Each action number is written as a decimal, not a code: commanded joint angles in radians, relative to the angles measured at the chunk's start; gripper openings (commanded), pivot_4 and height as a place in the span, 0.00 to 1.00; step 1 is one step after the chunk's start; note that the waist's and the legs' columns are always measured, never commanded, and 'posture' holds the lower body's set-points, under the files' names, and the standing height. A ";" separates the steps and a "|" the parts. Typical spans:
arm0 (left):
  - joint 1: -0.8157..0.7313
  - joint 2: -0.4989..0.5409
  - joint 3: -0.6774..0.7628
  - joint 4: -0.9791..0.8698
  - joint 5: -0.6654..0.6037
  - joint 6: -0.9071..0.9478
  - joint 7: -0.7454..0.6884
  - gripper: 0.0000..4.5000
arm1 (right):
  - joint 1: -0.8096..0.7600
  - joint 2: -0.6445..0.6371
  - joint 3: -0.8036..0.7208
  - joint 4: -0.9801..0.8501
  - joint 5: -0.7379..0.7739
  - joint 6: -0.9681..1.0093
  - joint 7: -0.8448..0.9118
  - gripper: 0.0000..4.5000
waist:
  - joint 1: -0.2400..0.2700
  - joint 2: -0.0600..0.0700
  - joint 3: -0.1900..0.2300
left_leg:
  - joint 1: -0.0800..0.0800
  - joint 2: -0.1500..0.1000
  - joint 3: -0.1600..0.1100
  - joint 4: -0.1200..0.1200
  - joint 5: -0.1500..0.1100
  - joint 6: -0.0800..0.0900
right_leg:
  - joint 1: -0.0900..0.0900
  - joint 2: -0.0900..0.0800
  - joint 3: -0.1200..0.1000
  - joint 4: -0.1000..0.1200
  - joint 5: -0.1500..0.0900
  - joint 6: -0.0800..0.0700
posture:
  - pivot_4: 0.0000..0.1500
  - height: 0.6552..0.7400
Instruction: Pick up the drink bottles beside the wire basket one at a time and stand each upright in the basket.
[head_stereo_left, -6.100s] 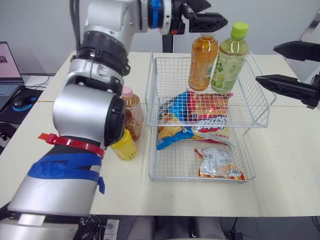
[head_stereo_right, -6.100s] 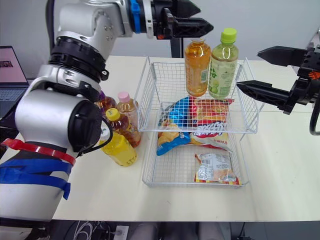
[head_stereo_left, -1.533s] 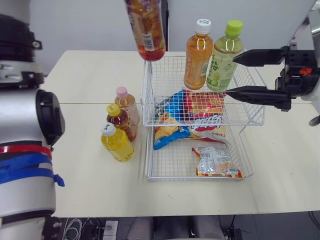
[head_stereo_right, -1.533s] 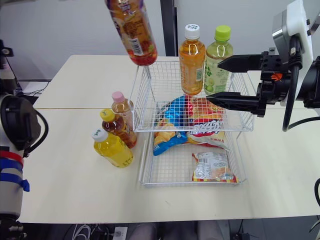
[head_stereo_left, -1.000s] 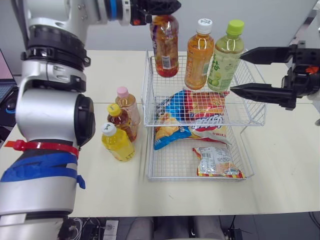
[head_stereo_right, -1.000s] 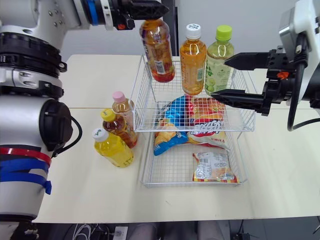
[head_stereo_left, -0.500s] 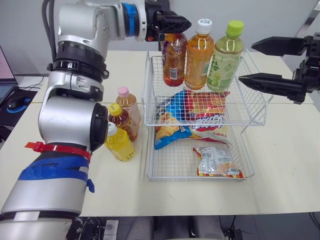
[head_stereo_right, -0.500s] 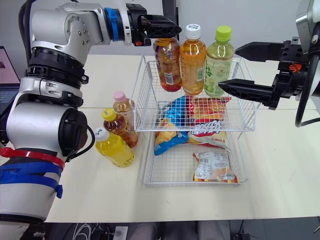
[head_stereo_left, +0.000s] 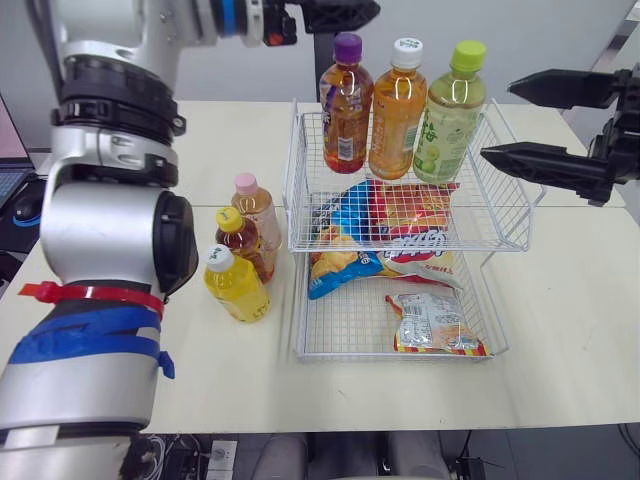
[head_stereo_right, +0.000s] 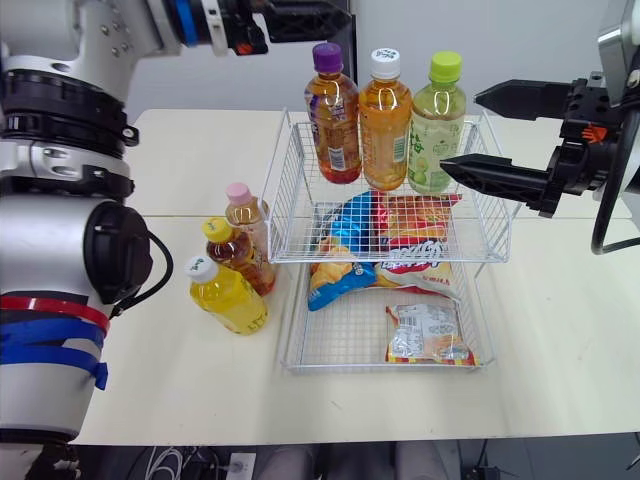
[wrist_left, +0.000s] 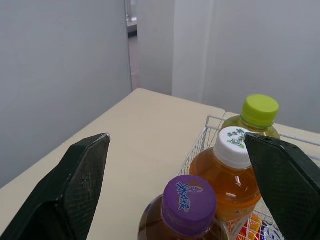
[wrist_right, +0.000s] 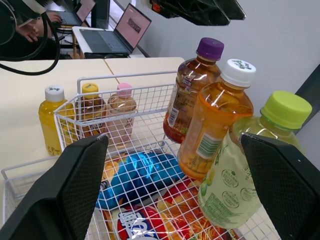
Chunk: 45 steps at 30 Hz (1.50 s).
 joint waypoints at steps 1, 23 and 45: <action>-0.032 0.050 0.048 -0.105 -0.023 0.018 0.014 0.99 | -0.005 -0.022 -0.042 -0.001 -0.012 -0.036 -0.002 1.00 | -0.001 0.000 0.000 | 0.000 0.000 0.000 0.000 0.000 0.000 | 0.000 0.000 0.000 0.000 0.000 0.000 | 1.00 1.00; 0.849 0.547 0.488 -0.944 -0.239 0.260 0.043 0.99 | 0.050 0.089 0.054 -0.003 -0.004 -0.223 0.228 1.00 | -0.009 0.002 -0.002 | 0.006 0.001 0.001 0.000 0.000 0.000 | 0.004 0.001 0.002 0.002 0.000 0.000 | 1.00 1.00; 1.661 0.166 1.053 -1.681 -0.648 0.543 0.369 0.99 | -0.179 0.261 0.347 0.164 -0.091 -0.214 0.537 1.00 | 0.024 0.002 -0.002 | 0.008 0.007 0.001 0.000 0.000 0.000 | 0.007 0.000 0.002 -0.002 0.003 -0.004 | 1.00 1.00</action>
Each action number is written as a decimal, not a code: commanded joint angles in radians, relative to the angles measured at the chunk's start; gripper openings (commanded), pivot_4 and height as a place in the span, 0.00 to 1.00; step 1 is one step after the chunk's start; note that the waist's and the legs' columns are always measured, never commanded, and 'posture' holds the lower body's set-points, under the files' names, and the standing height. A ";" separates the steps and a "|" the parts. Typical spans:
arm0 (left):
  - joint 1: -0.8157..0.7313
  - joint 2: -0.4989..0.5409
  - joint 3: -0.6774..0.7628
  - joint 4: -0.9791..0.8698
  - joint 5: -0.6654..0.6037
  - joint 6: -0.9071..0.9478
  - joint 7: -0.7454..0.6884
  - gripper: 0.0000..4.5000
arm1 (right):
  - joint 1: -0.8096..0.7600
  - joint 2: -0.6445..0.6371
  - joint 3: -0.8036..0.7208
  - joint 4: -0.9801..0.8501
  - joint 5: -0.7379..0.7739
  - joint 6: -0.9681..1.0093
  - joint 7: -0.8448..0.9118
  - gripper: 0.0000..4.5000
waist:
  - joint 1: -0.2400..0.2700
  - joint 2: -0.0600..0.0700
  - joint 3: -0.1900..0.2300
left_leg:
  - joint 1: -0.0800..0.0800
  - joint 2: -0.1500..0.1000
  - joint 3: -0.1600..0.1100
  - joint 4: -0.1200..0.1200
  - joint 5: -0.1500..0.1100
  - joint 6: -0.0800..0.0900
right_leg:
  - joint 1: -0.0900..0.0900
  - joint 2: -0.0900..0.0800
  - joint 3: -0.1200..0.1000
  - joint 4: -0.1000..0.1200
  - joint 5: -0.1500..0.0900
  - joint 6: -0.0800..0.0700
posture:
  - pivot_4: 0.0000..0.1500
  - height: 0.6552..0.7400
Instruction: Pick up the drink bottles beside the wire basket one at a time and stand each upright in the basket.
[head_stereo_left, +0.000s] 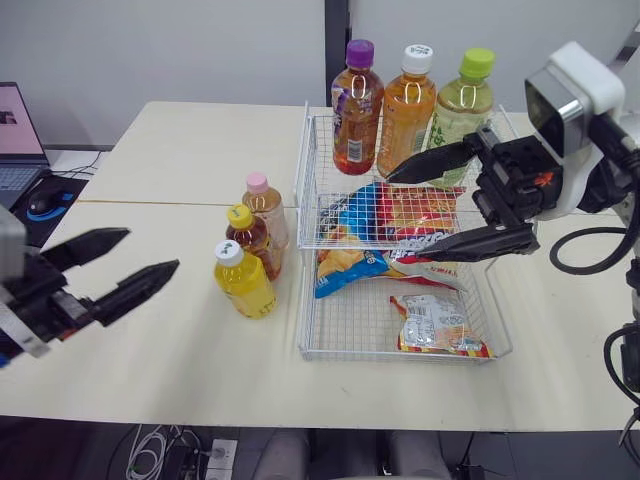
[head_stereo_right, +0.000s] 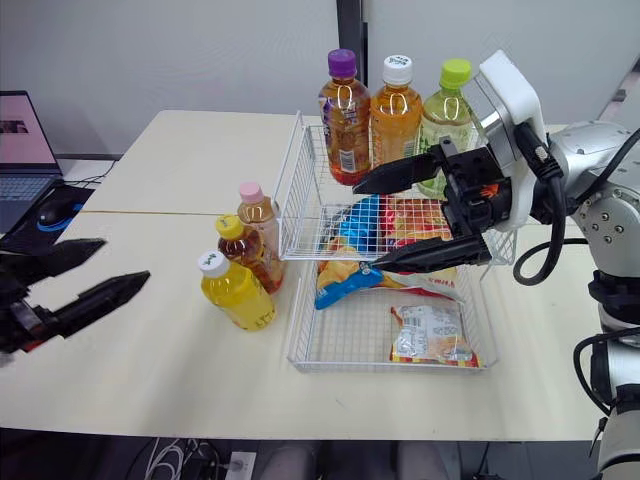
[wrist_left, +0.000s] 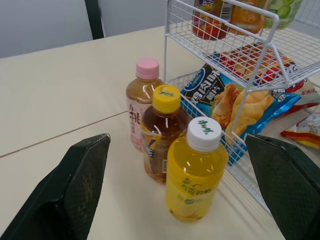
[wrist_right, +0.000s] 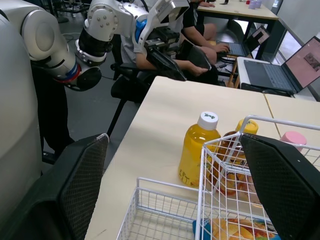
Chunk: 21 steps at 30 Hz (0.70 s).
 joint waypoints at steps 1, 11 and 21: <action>0.004 -0.068 -0.051 -0.080 -0.048 -0.028 0.151 0.99 | -0.026 -0.004 -0.022 -0.016 -0.004 -0.006 0.020 1.00 | 0.000 0.000 0.000 | 0.000 0.000 0.000 0.000 0.000 0.000 | 0.000 0.000 0.000 0.000 0.000 0.000 | 1.00 1.00; -0.021 -0.186 -0.400 -0.080 0.081 -0.217 0.450 0.99 | 0.000 -0.040 -0.044 -0.064 -0.009 0.006 0.022 1.00 | 0.000 0.000 0.000 | 0.001 0.000 0.002 0.000 0.000 0.000 | 0.000 0.004 0.001 0.000 0.000 0.000 | 1.00 1.00; -0.005 -0.227 -0.587 -0.064 0.165 -0.329 0.584 0.99 | -0.005 -0.052 -0.066 -0.074 0.001 0.033 0.013 1.00 | 0.000 0.000 0.000 | 0.001 0.001 0.003 -0.001 0.000 0.000 | 0.000 0.005 0.001 0.000 0.000 0.000 | 1.00 1.00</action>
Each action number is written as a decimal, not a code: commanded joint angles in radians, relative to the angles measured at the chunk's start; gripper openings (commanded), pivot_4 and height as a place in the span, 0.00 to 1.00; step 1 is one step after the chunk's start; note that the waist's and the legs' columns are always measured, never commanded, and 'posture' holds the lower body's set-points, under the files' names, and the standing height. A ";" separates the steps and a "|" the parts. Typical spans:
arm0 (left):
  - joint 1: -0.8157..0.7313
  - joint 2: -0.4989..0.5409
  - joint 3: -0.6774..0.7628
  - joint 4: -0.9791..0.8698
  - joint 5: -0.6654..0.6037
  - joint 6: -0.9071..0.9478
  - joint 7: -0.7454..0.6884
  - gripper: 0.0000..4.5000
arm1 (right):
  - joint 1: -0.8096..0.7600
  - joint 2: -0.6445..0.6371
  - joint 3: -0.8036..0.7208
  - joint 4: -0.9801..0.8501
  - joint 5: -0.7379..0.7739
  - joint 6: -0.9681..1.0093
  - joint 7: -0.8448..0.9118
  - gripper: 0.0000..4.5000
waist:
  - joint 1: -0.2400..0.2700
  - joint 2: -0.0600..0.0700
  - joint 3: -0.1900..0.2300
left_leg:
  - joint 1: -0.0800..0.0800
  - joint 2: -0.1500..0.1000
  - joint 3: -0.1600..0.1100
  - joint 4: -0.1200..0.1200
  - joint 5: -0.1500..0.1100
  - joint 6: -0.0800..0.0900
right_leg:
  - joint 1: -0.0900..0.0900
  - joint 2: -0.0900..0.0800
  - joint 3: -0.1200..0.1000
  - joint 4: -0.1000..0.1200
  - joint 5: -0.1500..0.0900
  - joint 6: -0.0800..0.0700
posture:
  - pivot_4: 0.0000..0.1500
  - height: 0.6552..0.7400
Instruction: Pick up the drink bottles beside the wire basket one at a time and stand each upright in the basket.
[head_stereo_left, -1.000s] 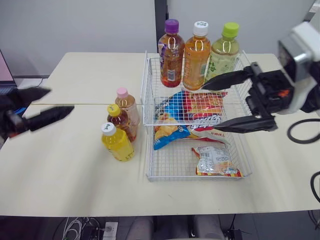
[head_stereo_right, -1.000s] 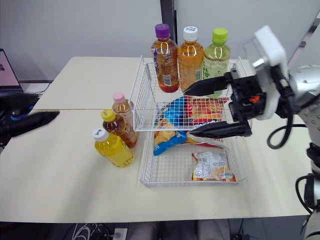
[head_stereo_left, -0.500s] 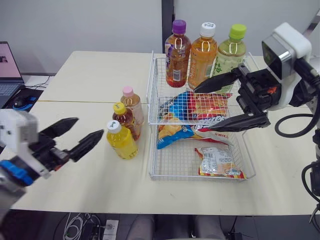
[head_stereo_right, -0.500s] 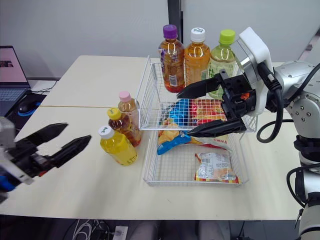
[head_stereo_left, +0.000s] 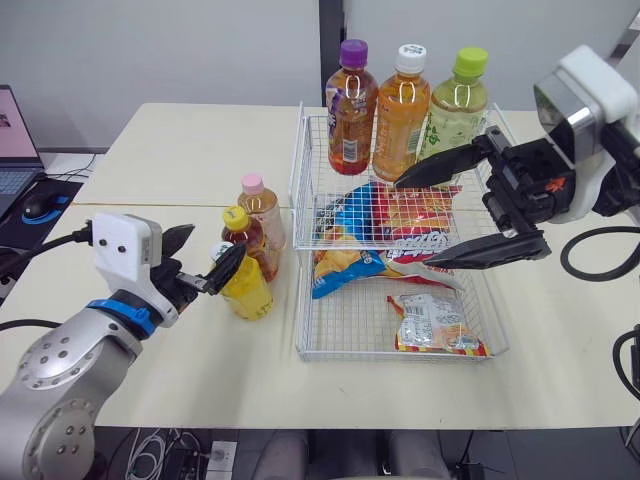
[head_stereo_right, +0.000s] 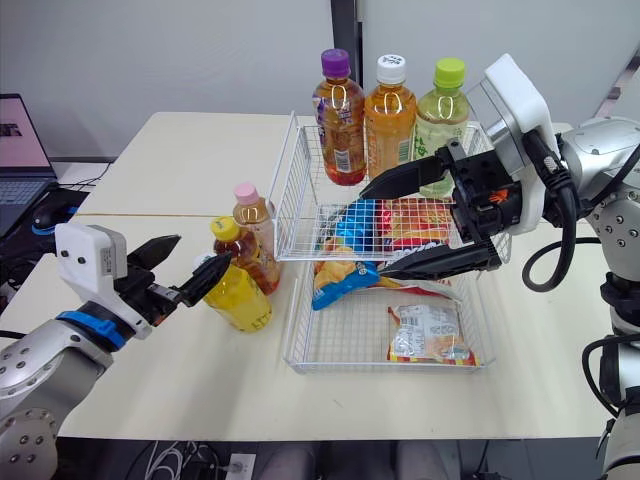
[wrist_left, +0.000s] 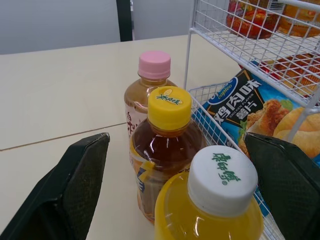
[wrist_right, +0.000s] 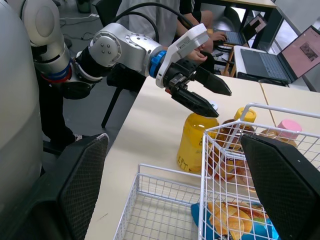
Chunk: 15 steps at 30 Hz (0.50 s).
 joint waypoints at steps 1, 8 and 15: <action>0.004 -0.026 -0.057 -0.021 0.019 -0.042 0.045 0.99 | -0.014 -0.012 -0.037 -0.018 0.015 0.001 0.001 1.00 | 0.000 0.000 0.000 | 0.000 0.000 0.000 0.000 0.000 0.000 | 0.000 0.000 0.000 0.000 0.000 0.000 | 1.00 1.00; 0.011 -0.047 -0.123 -0.038 0.039 -0.050 0.110 0.72 | -0.024 -0.010 -0.043 -0.011 0.018 0.007 -0.004 1.00 | 0.000 0.000 0.000 | 0.000 0.000 0.000 0.000 0.000 0.000 | 0.000 0.000 0.000 0.000 0.000 0.000 | 1.00 1.00; 0.013 -0.045 -0.130 -0.062 0.010 -0.040 0.144 0.31 | -0.025 -0.006 -0.046 -0.008 0.017 0.005 -0.013 1.00 | 0.000 0.000 0.000 | 0.000 0.000 0.000 0.000 0.000 0.000 | 0.000 0.000 0.000 0.000 0.000 0.000 | 1.00 1.00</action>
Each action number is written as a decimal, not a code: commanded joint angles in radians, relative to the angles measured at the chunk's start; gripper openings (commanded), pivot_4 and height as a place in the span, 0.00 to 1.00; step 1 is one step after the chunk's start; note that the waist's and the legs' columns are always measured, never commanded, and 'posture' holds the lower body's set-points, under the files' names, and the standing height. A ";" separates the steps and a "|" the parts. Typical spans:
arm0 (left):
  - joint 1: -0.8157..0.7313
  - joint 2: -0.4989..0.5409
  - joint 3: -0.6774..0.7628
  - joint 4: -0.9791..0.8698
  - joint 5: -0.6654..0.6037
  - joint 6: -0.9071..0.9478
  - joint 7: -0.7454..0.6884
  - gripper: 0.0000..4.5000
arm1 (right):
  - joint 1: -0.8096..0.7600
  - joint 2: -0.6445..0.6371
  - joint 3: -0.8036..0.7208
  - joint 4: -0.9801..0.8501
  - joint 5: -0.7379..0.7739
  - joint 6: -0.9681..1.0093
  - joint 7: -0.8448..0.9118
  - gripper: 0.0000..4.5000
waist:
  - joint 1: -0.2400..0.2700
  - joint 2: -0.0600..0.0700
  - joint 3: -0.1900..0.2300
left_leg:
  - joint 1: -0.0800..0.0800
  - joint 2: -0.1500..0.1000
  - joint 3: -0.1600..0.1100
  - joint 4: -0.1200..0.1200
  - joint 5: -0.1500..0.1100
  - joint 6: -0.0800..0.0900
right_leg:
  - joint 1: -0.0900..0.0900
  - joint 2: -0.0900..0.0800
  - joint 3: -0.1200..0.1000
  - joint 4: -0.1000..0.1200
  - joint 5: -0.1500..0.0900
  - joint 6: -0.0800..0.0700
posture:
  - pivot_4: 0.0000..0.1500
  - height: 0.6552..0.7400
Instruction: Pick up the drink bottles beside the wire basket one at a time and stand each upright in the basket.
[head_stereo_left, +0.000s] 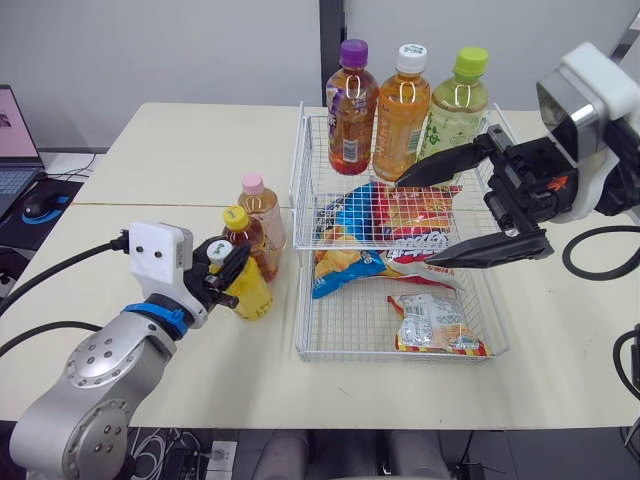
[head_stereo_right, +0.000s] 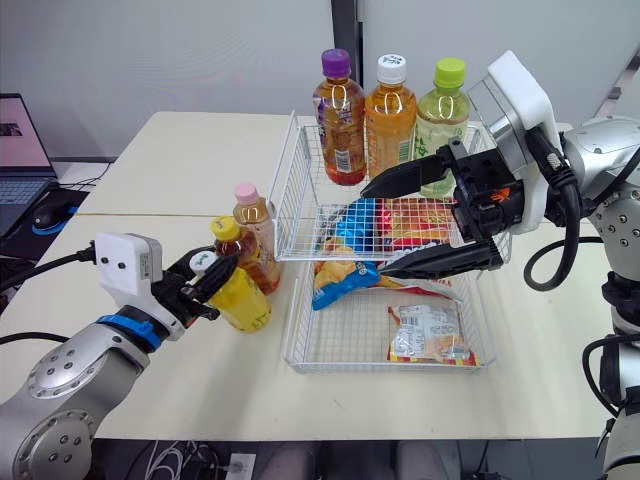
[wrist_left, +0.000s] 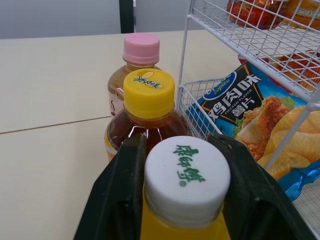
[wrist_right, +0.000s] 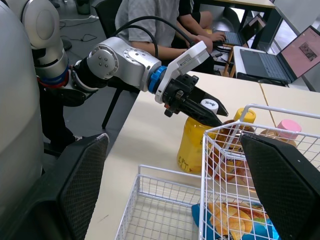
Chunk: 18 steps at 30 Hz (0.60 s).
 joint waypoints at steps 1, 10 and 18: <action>0.005 0.005 0.002 -0.058 -0.024 -0.009 0.015 0.31 | -0.024 -0.006 -0.042 -0.009 0.013 -0.003 -0.007 1.00 | 0.000 0.000 0.000 | 0.000 0.000 0.000 0.000 0.000 0.000 | 0.000 0.000 0.000 0.000 0.000 0.000 | 1.00 1.00; -0.087 0.196 0.200 -0.102 -0.307 0.039 0.034 0.31 | -0.036 -0.027 -0.075 0.024 -0.002 -0.003 -0.039 1.00 | 0.002 -0.001 0.000 | -0.001 0.001 -0.001 0.000 0.000 0.000 | 0.000 0.000 -0.001 -0.001 0.000 0.000 | 1.00 1.00; -0.105 0.625 0.506 0.210 -0.904 0.050 0.028 0.31 | -0.036 -0.056 -0.103 0.061 -0.026 -0.019 -0.057 1.00 | -0.003 0.000 0.001 | 0.000 0.005 0.001 -0.001 0.000 0.000 | -0.001 0.000 0.000 -0.002 0.001 -0.003 | 1.00 1.00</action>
